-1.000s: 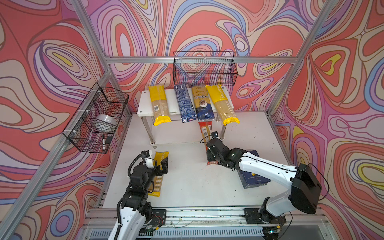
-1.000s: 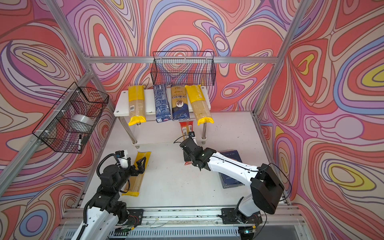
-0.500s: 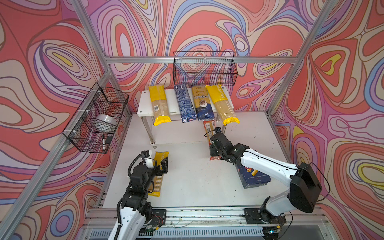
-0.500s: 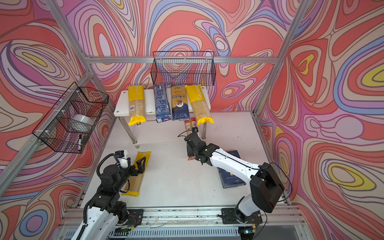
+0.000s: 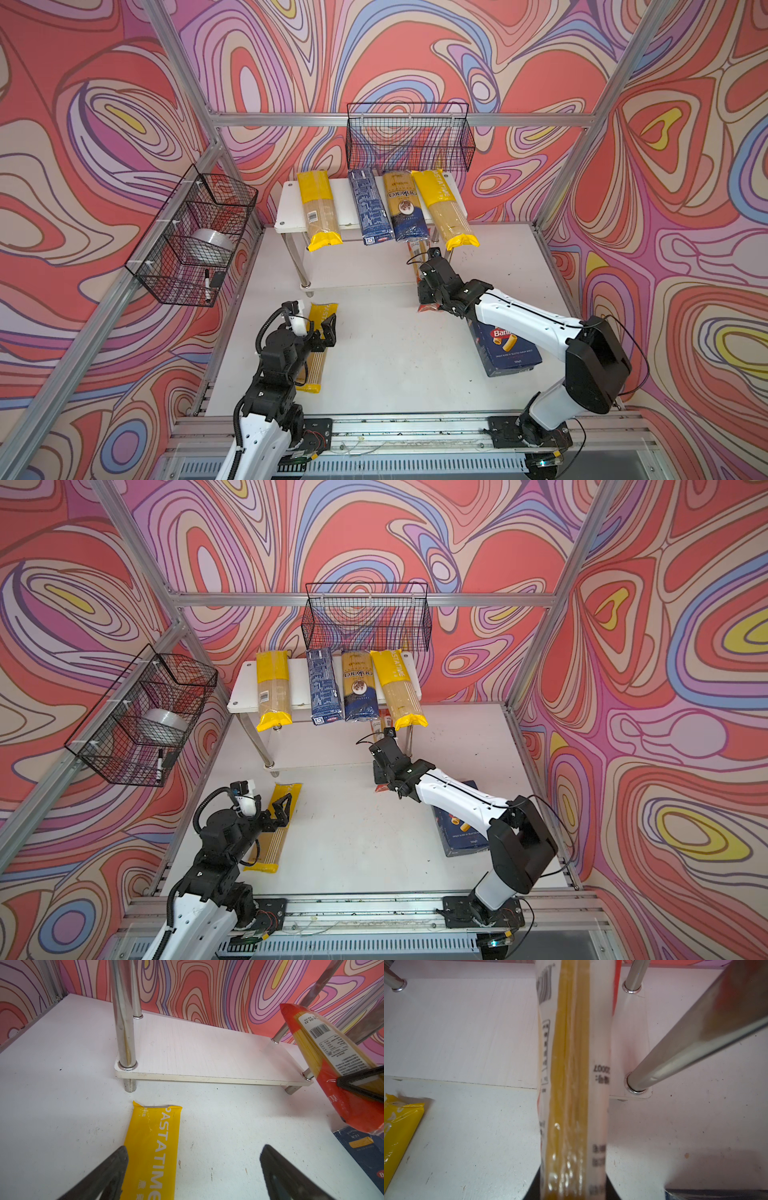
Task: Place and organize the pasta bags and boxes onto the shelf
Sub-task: 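Carry the red-and-white bag toward the lower shelf tier beside the shelf leg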
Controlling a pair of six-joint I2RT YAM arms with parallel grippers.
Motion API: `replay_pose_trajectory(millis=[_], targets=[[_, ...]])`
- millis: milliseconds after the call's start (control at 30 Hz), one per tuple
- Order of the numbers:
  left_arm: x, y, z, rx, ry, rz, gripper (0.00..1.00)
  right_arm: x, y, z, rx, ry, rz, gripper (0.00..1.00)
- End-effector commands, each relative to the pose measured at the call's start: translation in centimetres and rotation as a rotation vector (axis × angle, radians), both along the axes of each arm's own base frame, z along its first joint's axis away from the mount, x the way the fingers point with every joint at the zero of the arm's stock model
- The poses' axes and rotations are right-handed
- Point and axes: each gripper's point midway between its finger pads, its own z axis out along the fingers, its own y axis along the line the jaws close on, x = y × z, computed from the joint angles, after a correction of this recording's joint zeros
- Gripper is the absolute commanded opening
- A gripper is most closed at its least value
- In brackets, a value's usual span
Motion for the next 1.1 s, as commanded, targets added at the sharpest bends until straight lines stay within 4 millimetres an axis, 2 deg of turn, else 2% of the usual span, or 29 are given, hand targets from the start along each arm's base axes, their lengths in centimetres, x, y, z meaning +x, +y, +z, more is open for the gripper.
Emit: replay_pose_trajectory(millis=[0, 400, 600, 867, 1067], targets=[[0.1, 0.3, -0.1, -0.006, -0.003, 0.019, 1.00, 3.4, 0.8, 5.2, 0.098, -0.173, -0.036, 0.00], [0.1, 0.3, -0.2, -0.006, 0.001, 0.021, 1.00, 6.0, -0.1, 2.9, 0.076, -0.151, -0.067, 0.00], [0.1, 0.3, -0.1, -0.006, 0.000, 0.022, 1.00, 7.2, -0.8, 2.2, 0.066, -0.151, -0.084, 0.03], [0.1, 0.3, -0.2, -0.006, 0.001, 0.022, 1.00, 8.4, -1.1, 2.0, 0.064, -0.157, -0.100, 0.04], [0.1, 0.3, -0.1, -0.006, -0.001, 0.017, 1.00, 9.2, -1.5, 2.6, 0.065, -0.179, -0.117, 0.12]])
